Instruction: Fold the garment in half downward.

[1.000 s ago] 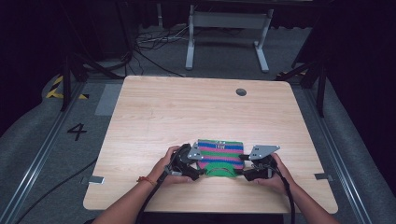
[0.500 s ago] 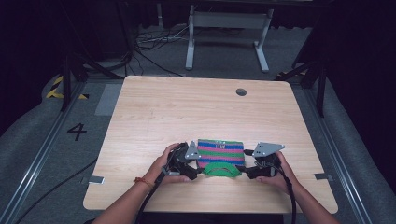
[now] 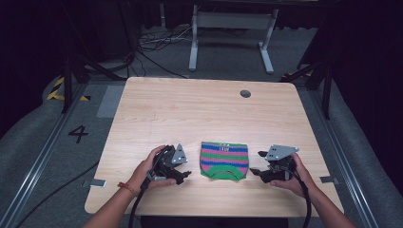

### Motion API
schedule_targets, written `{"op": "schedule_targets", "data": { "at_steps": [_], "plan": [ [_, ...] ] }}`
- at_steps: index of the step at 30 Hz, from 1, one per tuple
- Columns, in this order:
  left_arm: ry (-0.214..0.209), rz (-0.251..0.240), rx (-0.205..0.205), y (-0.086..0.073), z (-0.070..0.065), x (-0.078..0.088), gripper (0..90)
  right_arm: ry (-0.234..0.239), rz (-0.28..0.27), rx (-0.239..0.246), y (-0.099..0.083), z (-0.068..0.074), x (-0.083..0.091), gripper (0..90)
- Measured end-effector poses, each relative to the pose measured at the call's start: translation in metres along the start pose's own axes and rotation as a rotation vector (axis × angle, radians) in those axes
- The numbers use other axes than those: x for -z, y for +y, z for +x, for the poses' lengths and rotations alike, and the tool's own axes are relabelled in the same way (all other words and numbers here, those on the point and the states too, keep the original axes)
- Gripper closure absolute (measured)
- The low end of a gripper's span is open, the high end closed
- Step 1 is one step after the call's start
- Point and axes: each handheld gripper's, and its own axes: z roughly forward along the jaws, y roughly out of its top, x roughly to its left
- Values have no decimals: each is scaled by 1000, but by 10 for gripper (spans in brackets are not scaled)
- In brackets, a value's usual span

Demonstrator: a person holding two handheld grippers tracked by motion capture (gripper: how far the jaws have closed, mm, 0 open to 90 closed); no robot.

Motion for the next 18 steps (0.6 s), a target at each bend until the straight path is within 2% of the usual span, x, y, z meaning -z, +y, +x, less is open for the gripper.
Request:
{"op": "schedule_targets", "data": {
  "at_steps": [1,3,5,12,18],
  "plan": [
    [17,9,-13,-2,0,1,234,0,0,0,0,0,0,298],
    [38,24,-6,-11,1,7,229,-19,11,-7,-6,-3,5,293],
    [39,28,5,-16,2,10,229,-28,14,-3,-8,-4,6,291],
    [45,41,32,-38,5,22,218,-69,17,-46,-26,-12,21,285],
    [40,38,59,-54,10,35,213,-77,19,-55,-41,-14,29,268]
  ]
}}
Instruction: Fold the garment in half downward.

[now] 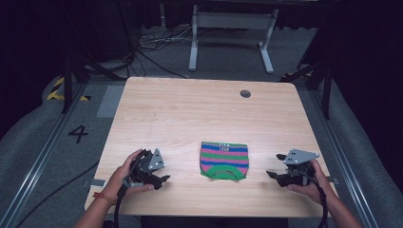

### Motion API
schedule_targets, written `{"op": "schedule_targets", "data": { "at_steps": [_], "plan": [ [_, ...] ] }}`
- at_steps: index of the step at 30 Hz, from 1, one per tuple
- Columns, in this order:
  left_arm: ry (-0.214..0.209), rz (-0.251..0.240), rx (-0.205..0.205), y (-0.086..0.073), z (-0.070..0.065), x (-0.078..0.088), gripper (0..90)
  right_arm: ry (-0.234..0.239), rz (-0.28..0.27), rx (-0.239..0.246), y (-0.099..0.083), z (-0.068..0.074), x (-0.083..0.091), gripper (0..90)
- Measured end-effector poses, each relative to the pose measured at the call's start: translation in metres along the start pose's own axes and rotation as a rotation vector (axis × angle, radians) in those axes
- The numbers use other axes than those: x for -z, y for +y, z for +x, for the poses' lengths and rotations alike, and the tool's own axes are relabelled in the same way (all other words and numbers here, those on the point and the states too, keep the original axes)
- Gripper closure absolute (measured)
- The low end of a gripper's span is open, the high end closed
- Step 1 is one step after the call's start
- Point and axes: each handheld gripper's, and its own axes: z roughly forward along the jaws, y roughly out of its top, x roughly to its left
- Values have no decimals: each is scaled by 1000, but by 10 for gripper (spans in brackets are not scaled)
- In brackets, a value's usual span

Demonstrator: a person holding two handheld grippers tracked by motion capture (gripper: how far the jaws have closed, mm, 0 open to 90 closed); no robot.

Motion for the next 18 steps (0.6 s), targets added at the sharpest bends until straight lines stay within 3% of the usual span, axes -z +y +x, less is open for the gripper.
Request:
{"op": "schedule_targets", "data": {
  "at_steps": [4,11,15,18],
  "plan": [
    [-4,-9,23,-8,3,4,201,-10,-6,-23,-10,-2,6,256],
    [-11,12,23,-24,7,4,201,-23,-20,-71,-32,-7,16,235],
    [-6,5,69,-42,14,11,201,-35,-25,-104,-46,-10,21,225],
    [11,14,76,-48,15,14,195,-34,-36,-130,-52,-12,24,224]
  ]
}}
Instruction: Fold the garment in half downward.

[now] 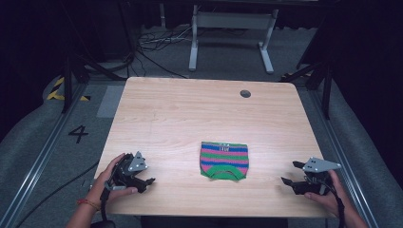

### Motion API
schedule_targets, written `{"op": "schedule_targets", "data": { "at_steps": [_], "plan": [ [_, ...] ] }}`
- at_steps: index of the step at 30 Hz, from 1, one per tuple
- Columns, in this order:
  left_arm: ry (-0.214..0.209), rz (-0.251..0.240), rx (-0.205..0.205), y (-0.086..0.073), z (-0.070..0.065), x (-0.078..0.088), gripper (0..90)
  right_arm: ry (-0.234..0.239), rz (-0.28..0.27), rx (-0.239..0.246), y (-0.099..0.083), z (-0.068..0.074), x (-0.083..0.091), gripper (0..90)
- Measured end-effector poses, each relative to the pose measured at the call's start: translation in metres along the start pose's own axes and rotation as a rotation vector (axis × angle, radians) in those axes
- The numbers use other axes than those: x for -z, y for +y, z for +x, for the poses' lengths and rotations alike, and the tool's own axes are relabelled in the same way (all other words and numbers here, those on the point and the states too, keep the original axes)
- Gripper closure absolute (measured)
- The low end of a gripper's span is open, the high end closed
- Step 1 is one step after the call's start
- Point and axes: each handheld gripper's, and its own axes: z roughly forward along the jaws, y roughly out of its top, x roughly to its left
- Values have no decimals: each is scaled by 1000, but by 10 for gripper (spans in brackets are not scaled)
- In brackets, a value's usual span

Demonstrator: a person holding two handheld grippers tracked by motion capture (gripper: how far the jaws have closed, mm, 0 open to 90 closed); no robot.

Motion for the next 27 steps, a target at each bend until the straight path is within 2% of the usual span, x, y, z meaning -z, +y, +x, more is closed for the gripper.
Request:
{"op": "schedule_targets", "data": {
  "at_steps": [1,4,5,6,7,8,10,11,13,18,20,27],
  "plan": [
    [-2,-1,4,-4,1,2,193,-5,-2,-24,-6,-3,3,217],
    [-24,-20,54,-15,5,5,189,-17,-3,-52,-13,-6,6,213],
    [-24,-20,54,-15,5,5,187,-17,-3,-52,-13,-6,6,213],
    [-30,-32,83,-21,7,7,183,-25,-6,-74,-18,-9,8,211],
    [-30,-32,83,-21,7,7,180,-25,-6,-74,-18,-9,8,211],
    [-37,-40,100,-24,9,7,180,-28,-8,-77,-20,-10,8,211],
    [-53,-45,126,-30,11,6,174,-27,-15,-111,-27,-12,9,210],
    [-53,-45,126,-30,11,6,169,-27,-15,-111,-27,-12,9,210],
    [-80,-67,169,-36,14,5,167,-27,-13,-130,-32,-14,9,207],
    [-66,-104,201,-42,16,5,158,-22,-8,-154,-38,-16,7,190],
    [-42,-131,209,-45,14,4,148,-26,-6,-153,-39,-16,7,180],
    [-33,-134,215,-46,12,4,140,-25,-5,-152,-39,-17,6,171]
  ]
}}
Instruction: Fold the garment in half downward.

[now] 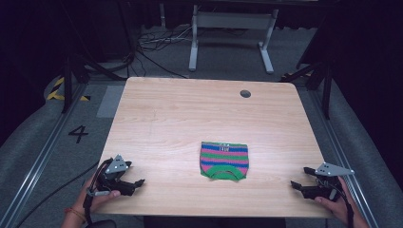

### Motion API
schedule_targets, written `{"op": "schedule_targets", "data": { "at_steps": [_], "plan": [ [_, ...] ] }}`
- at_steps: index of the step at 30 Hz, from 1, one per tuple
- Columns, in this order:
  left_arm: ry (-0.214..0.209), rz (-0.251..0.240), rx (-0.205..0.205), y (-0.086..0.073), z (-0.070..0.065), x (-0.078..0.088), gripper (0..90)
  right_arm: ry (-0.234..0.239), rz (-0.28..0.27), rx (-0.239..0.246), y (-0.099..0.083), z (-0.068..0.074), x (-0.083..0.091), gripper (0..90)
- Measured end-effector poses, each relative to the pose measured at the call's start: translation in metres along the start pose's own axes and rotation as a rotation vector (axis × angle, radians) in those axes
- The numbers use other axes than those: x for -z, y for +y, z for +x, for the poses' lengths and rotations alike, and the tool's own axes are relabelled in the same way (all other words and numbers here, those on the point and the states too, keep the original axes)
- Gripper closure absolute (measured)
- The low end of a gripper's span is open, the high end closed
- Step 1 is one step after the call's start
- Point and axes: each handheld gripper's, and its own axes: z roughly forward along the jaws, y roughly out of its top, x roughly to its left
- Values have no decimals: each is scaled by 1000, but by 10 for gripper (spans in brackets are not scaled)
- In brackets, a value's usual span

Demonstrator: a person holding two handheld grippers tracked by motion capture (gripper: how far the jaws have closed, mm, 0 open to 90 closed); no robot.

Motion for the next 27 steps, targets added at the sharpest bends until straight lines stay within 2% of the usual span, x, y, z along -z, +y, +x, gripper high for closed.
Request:
{"op": "schedule_targets", "data": {
  "at_steps": [27],
  "plan": [
    [10,2,7,1,1,-1,119,-15,-1,-14,0,1,0,170]
  ]
}}
